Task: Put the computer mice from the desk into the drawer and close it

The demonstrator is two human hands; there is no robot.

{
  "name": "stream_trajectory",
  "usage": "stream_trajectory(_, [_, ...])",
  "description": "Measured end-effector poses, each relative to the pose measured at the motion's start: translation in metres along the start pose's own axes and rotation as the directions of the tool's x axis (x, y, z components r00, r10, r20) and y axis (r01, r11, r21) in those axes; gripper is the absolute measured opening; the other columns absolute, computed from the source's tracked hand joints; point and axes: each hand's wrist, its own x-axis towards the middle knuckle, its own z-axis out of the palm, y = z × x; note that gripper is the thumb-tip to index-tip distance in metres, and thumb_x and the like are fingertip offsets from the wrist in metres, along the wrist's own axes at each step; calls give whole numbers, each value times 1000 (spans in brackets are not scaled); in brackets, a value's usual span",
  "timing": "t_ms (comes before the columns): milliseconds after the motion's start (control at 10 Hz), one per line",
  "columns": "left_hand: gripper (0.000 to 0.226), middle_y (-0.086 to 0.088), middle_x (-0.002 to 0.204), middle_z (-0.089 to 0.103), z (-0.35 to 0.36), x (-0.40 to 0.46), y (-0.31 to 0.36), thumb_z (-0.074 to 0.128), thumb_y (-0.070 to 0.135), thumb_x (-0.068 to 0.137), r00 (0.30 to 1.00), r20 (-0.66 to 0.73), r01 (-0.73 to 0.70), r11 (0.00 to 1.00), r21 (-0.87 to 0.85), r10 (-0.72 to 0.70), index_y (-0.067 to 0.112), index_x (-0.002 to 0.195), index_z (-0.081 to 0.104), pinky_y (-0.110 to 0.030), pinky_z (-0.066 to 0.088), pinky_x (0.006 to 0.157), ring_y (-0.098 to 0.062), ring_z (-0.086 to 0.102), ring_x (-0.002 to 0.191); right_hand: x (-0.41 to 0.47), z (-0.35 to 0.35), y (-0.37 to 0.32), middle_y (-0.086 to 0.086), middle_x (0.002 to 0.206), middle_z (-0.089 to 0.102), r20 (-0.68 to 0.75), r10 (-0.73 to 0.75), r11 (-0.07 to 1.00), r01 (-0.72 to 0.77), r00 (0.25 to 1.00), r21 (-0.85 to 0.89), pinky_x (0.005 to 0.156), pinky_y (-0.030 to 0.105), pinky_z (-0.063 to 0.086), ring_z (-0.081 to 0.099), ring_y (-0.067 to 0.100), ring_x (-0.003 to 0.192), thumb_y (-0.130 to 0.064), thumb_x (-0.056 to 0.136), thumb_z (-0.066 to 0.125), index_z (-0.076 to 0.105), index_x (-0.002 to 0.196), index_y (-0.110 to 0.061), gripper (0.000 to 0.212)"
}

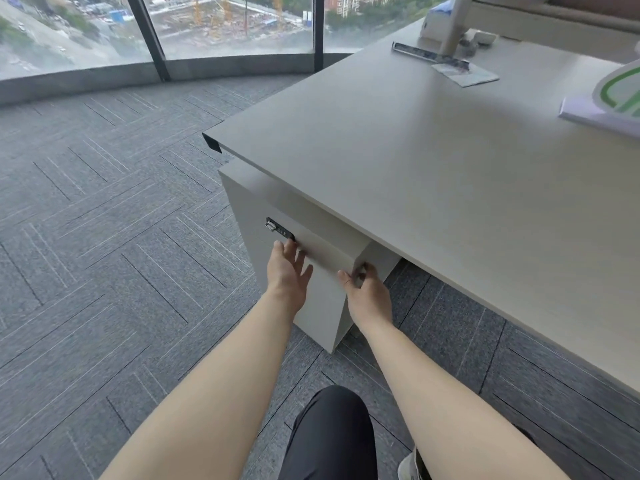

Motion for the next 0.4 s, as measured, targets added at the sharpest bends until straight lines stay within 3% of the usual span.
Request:
stream_trajectory(100, [59,2,151,41,-4,-3,5,22,46,100,1000,16,14,999,30,-14,13,146,37,-41,30,111,-20,40,138,-5,-4,-1,11,108,71,17,-18,999,19,1000,-46,71,34,50,68,32,98,-44,93,59,52,104,-16,32])
stream_trajectory(200, [57,0,148,46,-8,-4,7,24,47,100,999,-12,45,996,80,-44,12,140,45,-39,35,106,-25,46,133,-8,-6,-11,11,117,69,101,28,984,-10,994,-181,79,35,53,66,31,106,-42,94,56,55,123,-13,41])
stream_trajectory(300, [52,-3,140,53,-6,-43,20,27,41,101,998,8,-58,976,212,58,11,137,48,-38,40,100,-27,53,124,-36,-36,-34,3,106,74,54,-70,969,81,996,-233,75,36,56,68,26,93,-27,93,49,65,111,-18,26])
stream_trajectory(400, [45,-3,128,60,-35,-77,-2,34,34,100,997,-15,-57,908,416,69,10,132,53,-39,45,98,-24,61,111,-59,-53,-38,-3,79,74,38,-223,946,226,974,-232,58,33,51,64,15,67,-15,93,49,71,94,-21,23])
